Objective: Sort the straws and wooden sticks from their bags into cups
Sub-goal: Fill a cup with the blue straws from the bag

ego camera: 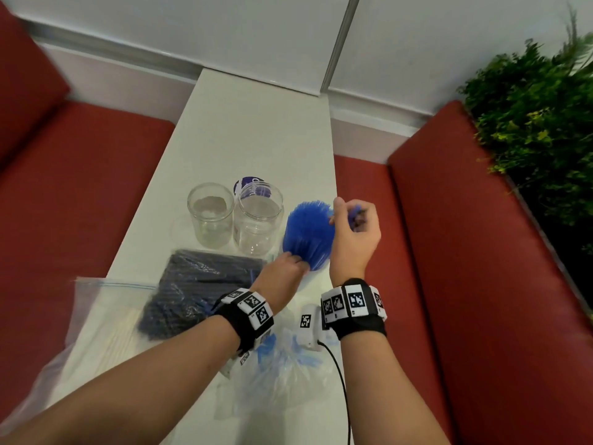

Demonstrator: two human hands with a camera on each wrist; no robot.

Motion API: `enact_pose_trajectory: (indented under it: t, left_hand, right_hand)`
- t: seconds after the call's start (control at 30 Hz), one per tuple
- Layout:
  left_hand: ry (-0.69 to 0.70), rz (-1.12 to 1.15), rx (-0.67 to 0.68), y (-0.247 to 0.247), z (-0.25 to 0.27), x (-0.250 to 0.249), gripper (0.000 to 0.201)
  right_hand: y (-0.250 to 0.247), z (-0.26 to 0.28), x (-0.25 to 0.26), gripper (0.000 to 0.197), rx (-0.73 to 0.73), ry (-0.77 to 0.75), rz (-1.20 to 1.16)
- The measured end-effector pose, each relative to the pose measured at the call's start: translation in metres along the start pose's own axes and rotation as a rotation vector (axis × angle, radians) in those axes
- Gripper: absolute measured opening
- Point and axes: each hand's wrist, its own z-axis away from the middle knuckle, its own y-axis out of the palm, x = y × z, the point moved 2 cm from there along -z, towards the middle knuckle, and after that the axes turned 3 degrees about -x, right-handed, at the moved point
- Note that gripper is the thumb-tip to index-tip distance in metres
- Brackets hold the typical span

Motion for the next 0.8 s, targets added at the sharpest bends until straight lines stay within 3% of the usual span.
enact_pose_trajectory:
  t: [0.13,0.23,0.4,0.47,0.53,0.67,0.8]
  left_hand:
    - [0.005,-0.010,0.033,-0.001,-0.002,0.001,0.021]
    - [0.016,-0.033,0.045,-0.002,-0.003,-0.001,0.021]
    - [0.008,-0.055,0.063,-0.006,-0.003,-0.003,0.020]
    - [0.000,-0.046,0.079,-0.006,-0.002,-0.003,0.023]
    - [-0.017,-0.028,0.096,-0.008,-0.001,-0.003,0.026]
    - [-0.034,0.080,0.087,-0.016,0.006,-0.002,0.030]
    - [-0.025,0.150,0.055,-0.032,0.020,-0.002,0.037]
  right_hand:
    - [-0.006,0.011,-0.012,0.039,-0.082,0.108,0.002]
    - [-0.010,0.017,-0.017,0.040,-0.047,0.143,0.012]
    - [-0.013,0.015,-0.001,0.025,0.103,-0.184,0.315]
    - [-0.013,0.020,-0.002,0.032,0.164,-0.299,0.394]
    - [-0.014,0.023,-0.008,0.037,0.191,-0.259,0.480]
    - [-0.022,0.029,-0.026,0.048,0.309,-0.077,0.925]
    - [-0.021,0.030,-0.017,0.059,0.304,-0.168,0.979]
